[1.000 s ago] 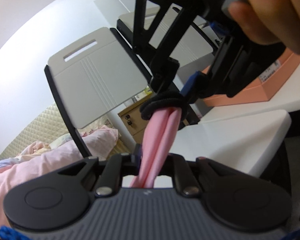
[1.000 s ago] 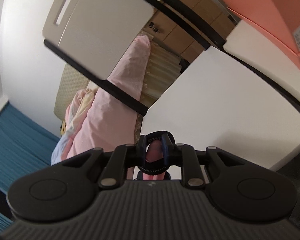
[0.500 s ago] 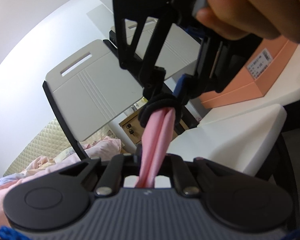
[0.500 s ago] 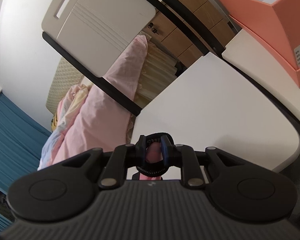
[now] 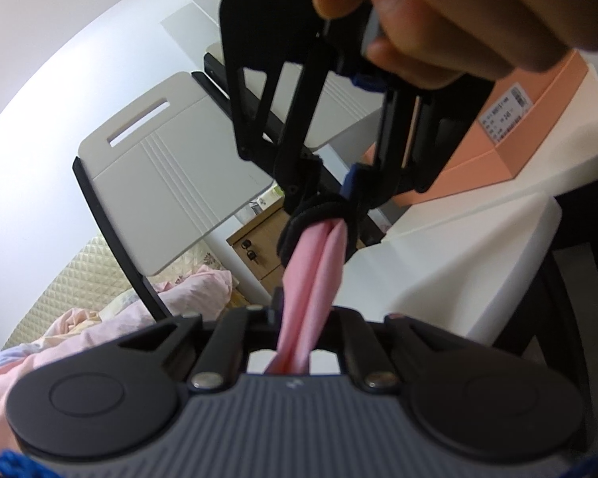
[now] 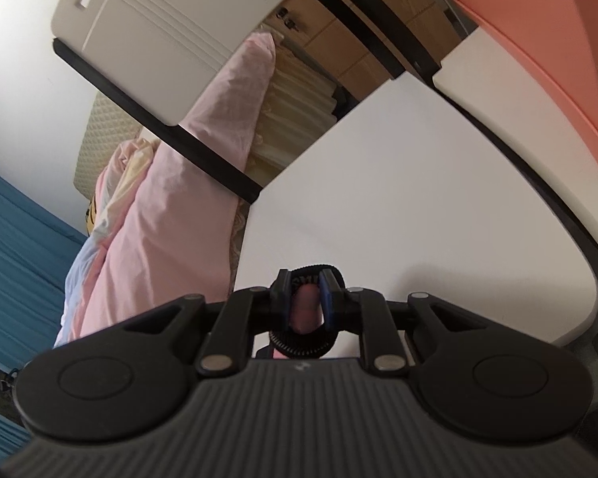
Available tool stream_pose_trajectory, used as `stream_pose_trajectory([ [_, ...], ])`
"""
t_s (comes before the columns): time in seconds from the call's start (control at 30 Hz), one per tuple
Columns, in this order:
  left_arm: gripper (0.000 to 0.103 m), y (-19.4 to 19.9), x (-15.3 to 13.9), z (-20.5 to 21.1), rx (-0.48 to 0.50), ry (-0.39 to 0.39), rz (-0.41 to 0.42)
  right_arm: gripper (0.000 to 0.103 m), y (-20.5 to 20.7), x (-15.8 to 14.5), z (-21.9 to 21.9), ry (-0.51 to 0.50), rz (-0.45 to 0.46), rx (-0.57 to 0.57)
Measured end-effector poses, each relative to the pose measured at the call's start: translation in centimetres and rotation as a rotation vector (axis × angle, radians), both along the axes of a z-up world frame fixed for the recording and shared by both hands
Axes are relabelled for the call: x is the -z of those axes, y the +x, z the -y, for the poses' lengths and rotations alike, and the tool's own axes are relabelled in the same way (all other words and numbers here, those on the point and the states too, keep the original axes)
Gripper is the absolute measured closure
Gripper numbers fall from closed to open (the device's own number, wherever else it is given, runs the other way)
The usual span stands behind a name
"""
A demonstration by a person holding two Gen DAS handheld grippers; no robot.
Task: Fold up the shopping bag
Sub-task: 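Slide the black band down around the doubled pink tube with the right gripper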
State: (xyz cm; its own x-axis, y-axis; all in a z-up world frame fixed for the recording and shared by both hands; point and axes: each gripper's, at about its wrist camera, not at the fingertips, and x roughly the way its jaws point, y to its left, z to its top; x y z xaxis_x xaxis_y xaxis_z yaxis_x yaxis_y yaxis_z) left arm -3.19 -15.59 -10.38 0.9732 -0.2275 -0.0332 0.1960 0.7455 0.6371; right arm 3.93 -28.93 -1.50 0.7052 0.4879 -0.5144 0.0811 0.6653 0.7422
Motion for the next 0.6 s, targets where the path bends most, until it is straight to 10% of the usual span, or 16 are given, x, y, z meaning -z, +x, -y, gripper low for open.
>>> stream_pose_trajectory([
  [0.27, 0.096, -0.4, 0.0, 0.8, 0.042, -0.004, 0.026, 0.077, 2.0, 1.4, 0.0, 0.051, -0.082, -0.064],
  [0.6, 0.095, 1.1, -0.9, -0.2, -0.040, -0.064, 0.029, 0.072, 0.2, -0.9, 0.3, 0.130, 0.081, -0.050],
])
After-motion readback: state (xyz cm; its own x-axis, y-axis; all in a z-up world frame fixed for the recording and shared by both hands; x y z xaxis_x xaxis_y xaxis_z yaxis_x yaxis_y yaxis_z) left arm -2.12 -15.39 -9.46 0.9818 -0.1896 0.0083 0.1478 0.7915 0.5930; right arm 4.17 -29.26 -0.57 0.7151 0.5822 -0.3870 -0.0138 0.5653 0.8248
